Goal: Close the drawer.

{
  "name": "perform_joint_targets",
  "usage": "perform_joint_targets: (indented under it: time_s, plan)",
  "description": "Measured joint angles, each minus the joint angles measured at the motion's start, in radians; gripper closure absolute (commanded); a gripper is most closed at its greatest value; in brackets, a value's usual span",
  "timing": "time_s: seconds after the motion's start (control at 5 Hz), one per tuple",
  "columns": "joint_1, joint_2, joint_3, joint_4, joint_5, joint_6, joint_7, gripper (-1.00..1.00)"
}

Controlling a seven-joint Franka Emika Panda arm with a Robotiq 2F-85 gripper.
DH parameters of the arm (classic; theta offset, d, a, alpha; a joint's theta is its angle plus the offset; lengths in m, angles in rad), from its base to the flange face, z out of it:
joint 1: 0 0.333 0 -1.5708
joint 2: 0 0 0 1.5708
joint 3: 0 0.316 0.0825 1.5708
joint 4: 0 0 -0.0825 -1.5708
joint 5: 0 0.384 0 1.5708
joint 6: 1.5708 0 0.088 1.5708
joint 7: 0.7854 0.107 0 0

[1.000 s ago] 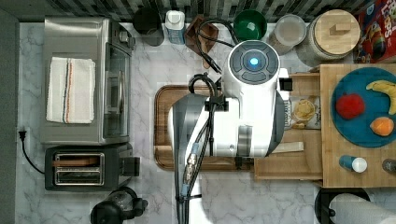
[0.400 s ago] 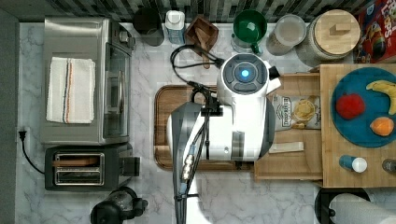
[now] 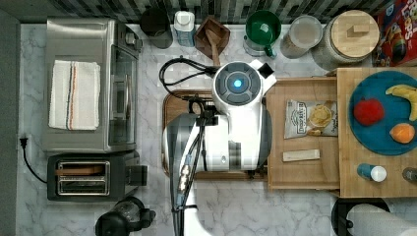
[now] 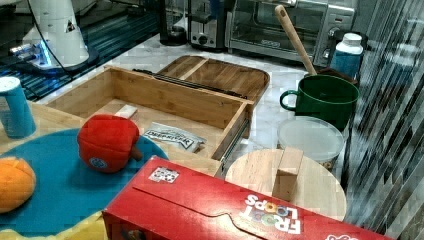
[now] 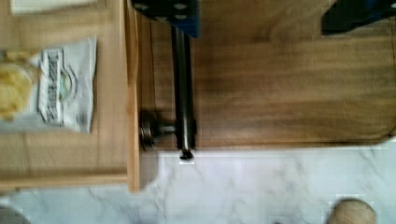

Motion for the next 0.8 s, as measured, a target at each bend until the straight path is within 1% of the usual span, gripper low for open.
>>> perform_joint_targets:
  time_s: [0.2, 0.4, 0.6, 0.8]
  plan:
    - [-0.005, 0.02, 0.016, -0.018, -0.04, 0.045, -0.05, 1.0]
    - [-0.01, 0.064, 0.025, -0.029, -0.044, 0.061, -0.065, 1.0]
    - [-0.005, 0.127, 0.009, -0.031, -0.044, 0.068, -0.072, 1.0]
    - [-0.011, 0.204, -0.007, -0.033, -0.056, 0.12, -0.073, 1.0]
